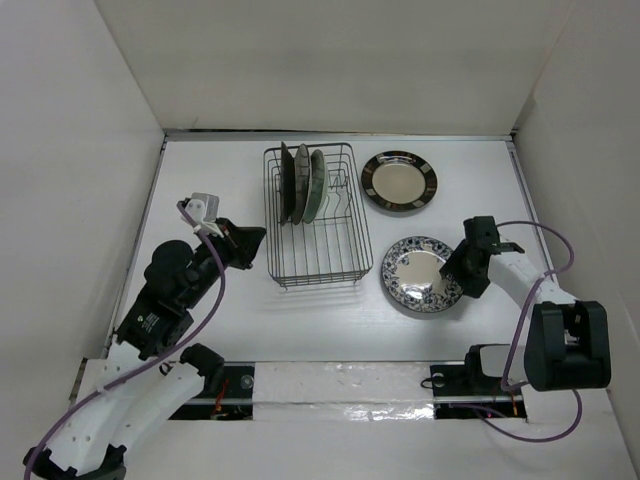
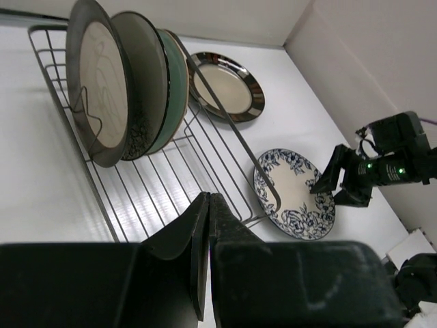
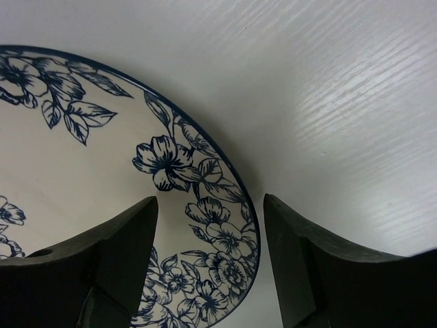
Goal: Load the plates into the dish rack
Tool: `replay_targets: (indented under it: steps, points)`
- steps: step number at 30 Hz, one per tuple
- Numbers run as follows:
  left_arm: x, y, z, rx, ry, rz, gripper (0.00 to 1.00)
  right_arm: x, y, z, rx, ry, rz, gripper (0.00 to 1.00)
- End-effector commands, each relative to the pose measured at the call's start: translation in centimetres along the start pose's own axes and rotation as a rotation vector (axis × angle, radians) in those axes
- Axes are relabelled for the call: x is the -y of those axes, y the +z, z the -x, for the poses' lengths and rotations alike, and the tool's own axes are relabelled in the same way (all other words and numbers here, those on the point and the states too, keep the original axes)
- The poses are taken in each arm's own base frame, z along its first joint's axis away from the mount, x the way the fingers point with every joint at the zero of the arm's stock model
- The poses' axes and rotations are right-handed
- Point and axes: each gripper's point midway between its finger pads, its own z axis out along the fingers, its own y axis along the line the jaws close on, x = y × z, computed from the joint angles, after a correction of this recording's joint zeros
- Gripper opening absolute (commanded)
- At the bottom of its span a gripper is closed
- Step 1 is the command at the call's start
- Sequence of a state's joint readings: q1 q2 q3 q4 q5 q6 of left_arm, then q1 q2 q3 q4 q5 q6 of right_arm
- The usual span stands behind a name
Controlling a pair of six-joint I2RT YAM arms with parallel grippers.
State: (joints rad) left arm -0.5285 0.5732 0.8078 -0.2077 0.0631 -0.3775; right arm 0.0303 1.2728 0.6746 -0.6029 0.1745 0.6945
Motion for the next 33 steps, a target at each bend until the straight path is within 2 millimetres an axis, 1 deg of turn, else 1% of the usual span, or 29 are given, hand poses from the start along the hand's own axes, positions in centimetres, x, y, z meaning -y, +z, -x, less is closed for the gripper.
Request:
replay_targets:
  steps: [1, 2, 3, 4, 5, 7, 8, 9, 10, 11, 12, 17, 18, 19, 21, 23, 24, 26, 27, 28, 30, 32, 33]
  points:
    - [0.3, -1.4, 3.6, 0.134, 0.016, 0.020, 0.00, -1.2, -0.2, -1.2, -0.049, 0.002, 0.081, 0.67]
    - [0.3, -1.5, 3.5, 0.135, 0.016, 0.020, 0.00, -1.7, -0.4, -0.7, -0.028, 0.017, 0.100, 0.66]
    - [0.5, -1.5, 3.5, 0.135, 0.017, 0.010, 0.00, -1.8, -0.1, -1.7, -0.051, 0.022, 0.130, 0.65]
    - [0.5, -1.3, 3.2, 0.125, 0.016, 0.006, 0.00, -2.5, 0.0, -1.1, -0.012, 0.041, 0.173, 0.63]
    - [0.6, -1.2, 3.1, 0.121, 0.018, 0.001, 0.00, -2.8, -0.2, -0.9, 0.012, 0.049, 0.201, 0.60]
    - [0.6, -0.8, 2.7, 0.104, 0.020, -0.004, 0.00, -3.3, 0.2, -0.6, 0.056, 0.059, 0.248, 0.57]
    - [0.8, -0.6, 2.4, 0.089, 0.020, -0.018, 0.00, -3.4, 0.3, -0.7, 0.061, 0.065, 0.263, 0.56]
    - [0.8, -0.4, 2.3, 0.085, 0.020, -0.016, 0.00, -4.0, 0.3, -1.1, 0.046, 0.068, 0.304, 0.56]
    - [0.6, -0.1, 1.9, 0.070, 0.021, -0.011, 0.00, -4.4, 0.7, -1.5, 0.047, 0.074, 0.338, 0.56]
    - [0.5, 0.0, 1.8, 0.063, 0.023, -0.008, 0.00, -4.4, 0.8, -1.5, 0.044, 0.077, 0.338, 0.57]
    - [0.5, 0.2, 1.7, 0.058, 0.023, -0.007, 0.00, -4.4, 0.9, -1.0, 0.071, 0.077, 0.337, 0.57]
    - [0.1, 0.9, 1.0, 0.035, 0.026, 0.009, 0.00, -3.8, 1.2, -0.7, 0.090, 0.062, 0.329, 0.58]
    - [-0.2, 1.1, 0.9, 0.033, 0.024, 0.020, 0.00, -3.5, 1.4, -0.4, 0.092, 0.076, 0.319, 0.54]
    - [-0.4, 1.3, 0.6, 0.023, 0.024, 0.026, 0.00, -3.7, 1.4, -0.3, 0.096, 0.075, 0.326, 0.52]
    - [-0.7, 1.5, 0.2, 0.012, 0.024, 0.036, 0.00, -3.1, 1.8, 0.1, 0.095, 0.092, 0.300, 0.40]
    - [-0.9, 1.8, -0.2, -0.003, 0.024, 0.043, 0.00, -2.8, 2.4, -0.2, 0.072, 0.086, 0.283, 0.31]
    - [-0.9, 1.9, -0.2, -0.006, 0.026, 0.043, 0.00, -3.0, 2.3, 0.2, 0.065, 0.085, 0.289, 0.25]
    - [-1.0, 2.2, -0.5, -0.019, 0.029, 0.045, 0.00, -2.9, 2.4, -0.1, 0.045, 0.061, 0.282, 0.19]
    - [-1.0, 2.2, -0.6, -0.022, 0.029, 0.045, 0.00, -2.9, 2.5, -0.2, 0.034, 0.060, 0.273, 0.10]
    - [-1.1, 2.3, -0.8, -0.026, 0.027, 0.049, 0.00, -2.7, 2.6, -0.3, 0.029, 0.066, 0.266, 0.05]
    - [-1.2, 2.4, -0.7, -0.024, 0.027, 0.056, 0.00, -2.8, 2.1, -0.4, 0.032, 0.074, 0.281, 0.00]
    - [-1.3, 2.5, -1.0, -0.032, 0.029, 0.058, 0.00, -2.6, 1.7, -0.8, 0.026, 0.087, 0.284, 0.00]
    - [-1.2, 2.5, -1.0, -0.033, 0.027, 0.055, 0.00, -2.8, 1.3, -1.0, 0.027, 0.078, 0.294, 0.00]
